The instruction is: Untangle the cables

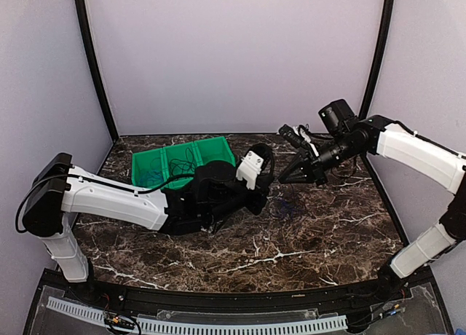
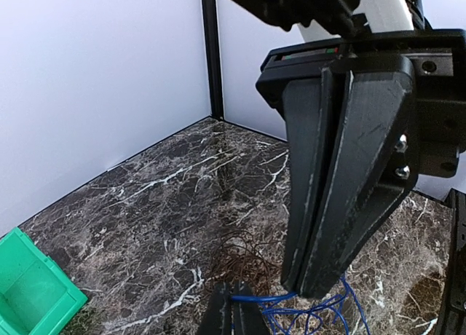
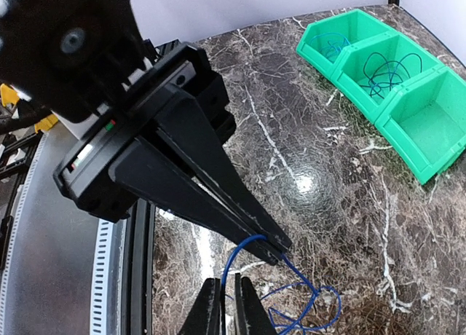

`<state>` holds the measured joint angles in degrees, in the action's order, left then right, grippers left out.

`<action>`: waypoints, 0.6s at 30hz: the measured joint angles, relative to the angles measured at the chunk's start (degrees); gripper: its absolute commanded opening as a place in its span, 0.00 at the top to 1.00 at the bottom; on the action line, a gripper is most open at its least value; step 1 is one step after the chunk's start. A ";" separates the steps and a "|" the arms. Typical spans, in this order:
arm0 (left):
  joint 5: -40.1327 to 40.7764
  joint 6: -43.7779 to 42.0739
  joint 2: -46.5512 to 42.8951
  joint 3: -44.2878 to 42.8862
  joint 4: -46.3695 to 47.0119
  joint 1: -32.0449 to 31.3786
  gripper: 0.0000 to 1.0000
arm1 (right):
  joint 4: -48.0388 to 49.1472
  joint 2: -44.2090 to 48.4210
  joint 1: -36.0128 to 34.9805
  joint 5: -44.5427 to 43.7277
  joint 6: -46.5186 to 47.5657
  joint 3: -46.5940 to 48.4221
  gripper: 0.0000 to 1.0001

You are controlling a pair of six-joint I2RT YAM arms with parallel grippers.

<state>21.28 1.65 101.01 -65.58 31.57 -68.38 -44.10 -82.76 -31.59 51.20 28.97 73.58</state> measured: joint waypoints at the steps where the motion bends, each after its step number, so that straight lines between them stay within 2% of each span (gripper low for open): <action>1: 0.00 0.13 0.00 0.00 0.02 0.02 1.00 | 0.52 0.00 0.00 -0.09 -0.48 -0.44 0.75; 3: 0.00 0.44 -0.07 0.00 -0.04 0.02 1.00 | 1.75 -0.07 -0.02 -0.48 -0.61 -1.60 0.64; 8: 0.50 1.62 -1.44 -0.04 -1.75 0.02 1.00 | 4.22 -1.36 -0.07 -0.11 -1.03 -2.99 0.45; 13: 0.92 3.13 -4.17 -0.07 -2.73 0.09 1.00 | 7.56 -2.82 -0.31 1.40 -1.36 -5.64 0.32; 18: 2.43 4.39 -6.60 -1.09 -3.98 0.11 1.00 | 11.61 -4.37 -2.27 1.27 -1.70 -8.20 0.26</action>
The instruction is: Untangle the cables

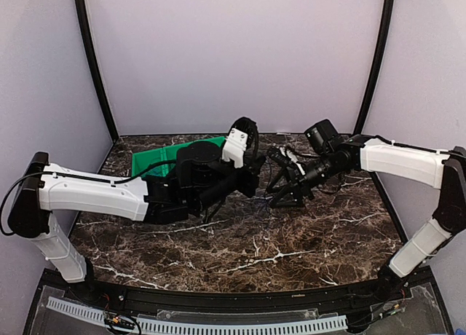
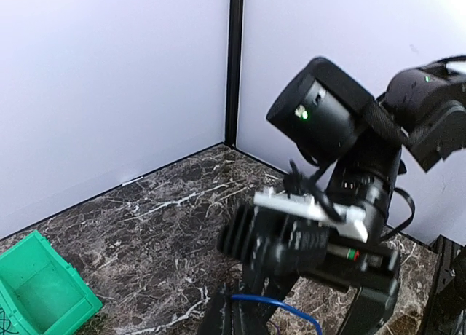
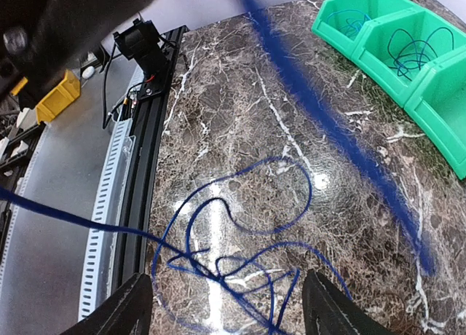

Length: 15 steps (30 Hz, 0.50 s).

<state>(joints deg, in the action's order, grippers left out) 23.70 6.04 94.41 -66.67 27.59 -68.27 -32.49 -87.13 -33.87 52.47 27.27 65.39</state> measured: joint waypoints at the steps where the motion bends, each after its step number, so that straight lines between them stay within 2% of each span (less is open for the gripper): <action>1: 0.46 0.24 -0.17 -0.52 -0.42 0.00 1.00 | 0.87 -0.15 -0.52 -0.22 -0.15 -0.55 0.26; 5: 2.67 1.09 -0.79 -3.89 -3.61 0.02 1.00 | 3.93 -0.20 -2.60 -2.25 -0.44 -2.43 0.26; 7: 3.26 1.27 -1.05 -5.27 -4.72 0.02 1.00 | 5.40 -0.20 -3.67 -4.04 -0.55 -3.10 0.34; 8: 3.50 1.27 -1.38 -5.64 -5.29 0.02 1.00 | 6.21 -0.20 -4.11 -5.03 -0.70 -3.43 0.41; 12: 4.66 1.22 -2.99 -6.34 -6.80 0.02 1.00 | 8.63 -0.24 -4.81 -8.22 -1.31 -4.26 0.82; 15: 5.75 0.76 -4.50 -6.47 -7.96 0.02 1.00 | 9.92 -0.66 -4.83 -10.40 -2.10 -4.48 0.90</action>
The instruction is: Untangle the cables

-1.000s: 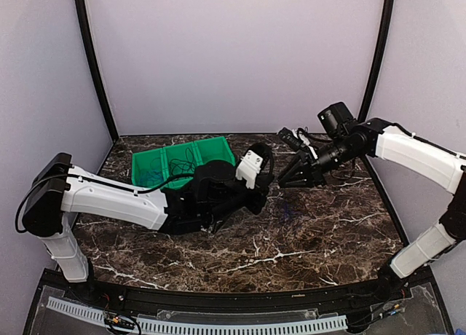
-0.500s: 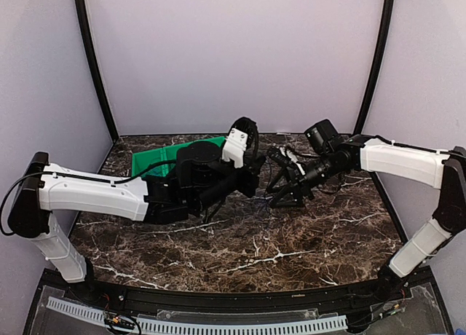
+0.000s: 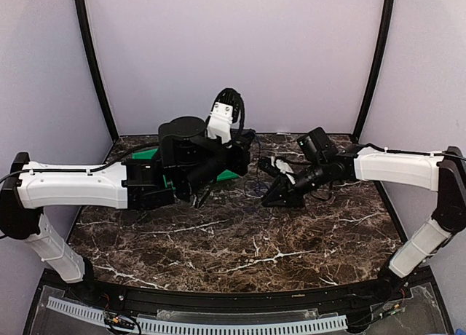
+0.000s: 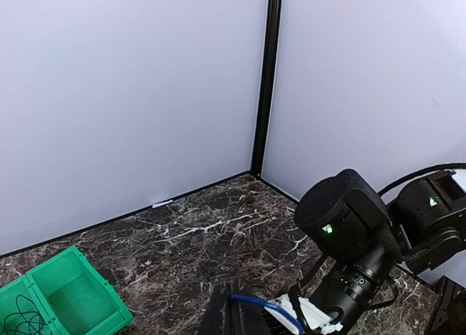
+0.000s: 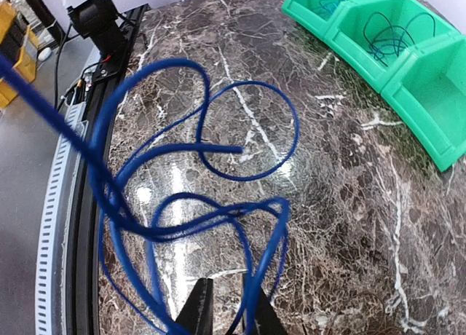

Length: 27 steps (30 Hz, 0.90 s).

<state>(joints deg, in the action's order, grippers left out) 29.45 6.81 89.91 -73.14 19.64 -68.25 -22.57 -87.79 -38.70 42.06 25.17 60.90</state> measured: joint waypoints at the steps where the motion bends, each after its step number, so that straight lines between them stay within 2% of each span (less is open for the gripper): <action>1: 0.68 -0.39 -0.81 -0.02 -0.44 0.00 1.00 | 0.35 -0.15 0.00 -0.79 -0.22 -0.22 0.95; 3: 2.36 -1.60 -2.62 -0.15 -1.51 0.00 1.00 | 0.85 -0.50 0.02 -1.92 -0.20 -0.79 0.99; 8: 8.17 -6.40 -8.87 -1.09 -3.87 0.00 1.00 | 1.88 -2.64 1.92 -3.17 -0.57 -1.90 0.97; 11: 10.91 -10.03 -12.55 -1.16 -8.59 -0.31 1.00 | 5.60 -3.76 3.89 -1.33 -1.27 -0.94 0.90; 13: 13.27 -12.22 -14.27 -1.16 -9.66 -0.31 1.00 | 6.56 -4.28 5.18 -1.18 -1.90 -0.11 0.89; 21: 23.21 -18.93 -27.65 -3.32 -5.99 0.00 1.00 | 1.40 -9.81 10.08 -2.25 -2.97 -0.63 0.80; 24: 25.73 -20.00 -29.88 -3.58 -5.55 0.00 1.00 | 0.44 -9.70 10.36 -1.55 -2.97 -0.66 0.86; 27: 27.71 -20.41 -30.29 -3.61 -5.88 0.02 1.00 | -0.15 -9.70 10.80 -1.25 -2.97 -0.66 0.87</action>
<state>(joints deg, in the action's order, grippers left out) 57.17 -13.61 59.61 -76.75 13.76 -68.23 -22.72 -97.49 -27.90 40.82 22.20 60.25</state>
